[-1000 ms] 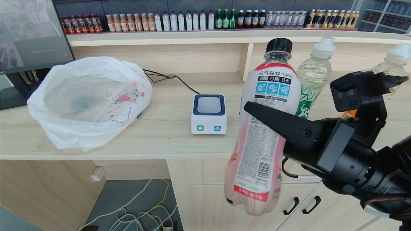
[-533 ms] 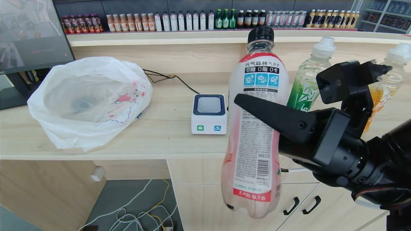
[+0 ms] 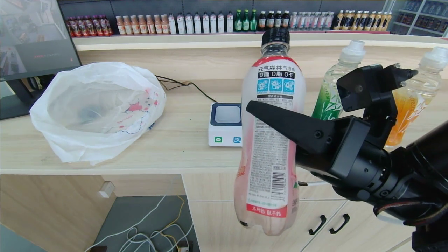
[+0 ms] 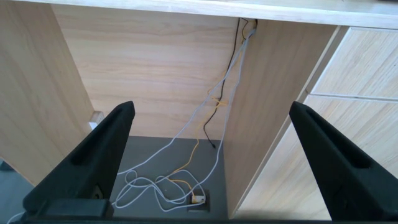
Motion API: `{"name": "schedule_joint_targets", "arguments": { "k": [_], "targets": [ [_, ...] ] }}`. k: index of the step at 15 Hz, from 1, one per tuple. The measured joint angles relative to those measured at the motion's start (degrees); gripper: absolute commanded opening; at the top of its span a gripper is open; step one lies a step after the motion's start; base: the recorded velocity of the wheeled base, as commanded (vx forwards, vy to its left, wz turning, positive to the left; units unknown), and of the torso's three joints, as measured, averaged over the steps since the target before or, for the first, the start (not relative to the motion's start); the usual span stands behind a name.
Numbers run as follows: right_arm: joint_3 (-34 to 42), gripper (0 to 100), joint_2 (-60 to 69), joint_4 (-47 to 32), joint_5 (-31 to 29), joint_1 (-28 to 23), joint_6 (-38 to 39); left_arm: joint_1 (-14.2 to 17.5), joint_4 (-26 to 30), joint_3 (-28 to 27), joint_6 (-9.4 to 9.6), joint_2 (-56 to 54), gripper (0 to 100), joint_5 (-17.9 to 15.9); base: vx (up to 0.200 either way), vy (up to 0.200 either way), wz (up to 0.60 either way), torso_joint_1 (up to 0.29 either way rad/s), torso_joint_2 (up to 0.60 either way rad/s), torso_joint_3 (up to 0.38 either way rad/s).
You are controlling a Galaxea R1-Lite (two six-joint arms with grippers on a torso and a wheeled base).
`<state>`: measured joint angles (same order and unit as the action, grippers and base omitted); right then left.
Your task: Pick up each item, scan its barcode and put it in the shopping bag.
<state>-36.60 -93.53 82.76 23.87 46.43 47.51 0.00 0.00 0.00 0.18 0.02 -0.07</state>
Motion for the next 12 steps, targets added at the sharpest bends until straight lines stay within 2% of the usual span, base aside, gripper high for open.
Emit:
{"name": "schedule_joint_targets", "arguments": {
  "k": [7, 9, 12],
  "targets": [
    [-0.6, 0, 0.0, 0.0, 3.1, 1.0, -1.6, 0.0, 0.0, 0.0, 0.0, 0.0, 100, 0.0, 0.0, 0.0, 0.0, 0.0, 0.0, 0.0],
    [-0.7, 0, 0.0, 0.0, 2.6, 1.0, -3.3, 0.0, 0.0, 0.0, 0.0, 0.0, 100, 0.0, 0.0, 0.0, 0.0, 0.0, 0.0, 0.0],
    [-0.2, 0, 0.1, -0.4, -1.4, 0.7, -7.4, 0.0, 0.0, 0.0, 0.0, 0.0, 100, 0.0, 0.0, 0.0, 0.0, 0.0, 0.0, 0.0]
  ]
}}
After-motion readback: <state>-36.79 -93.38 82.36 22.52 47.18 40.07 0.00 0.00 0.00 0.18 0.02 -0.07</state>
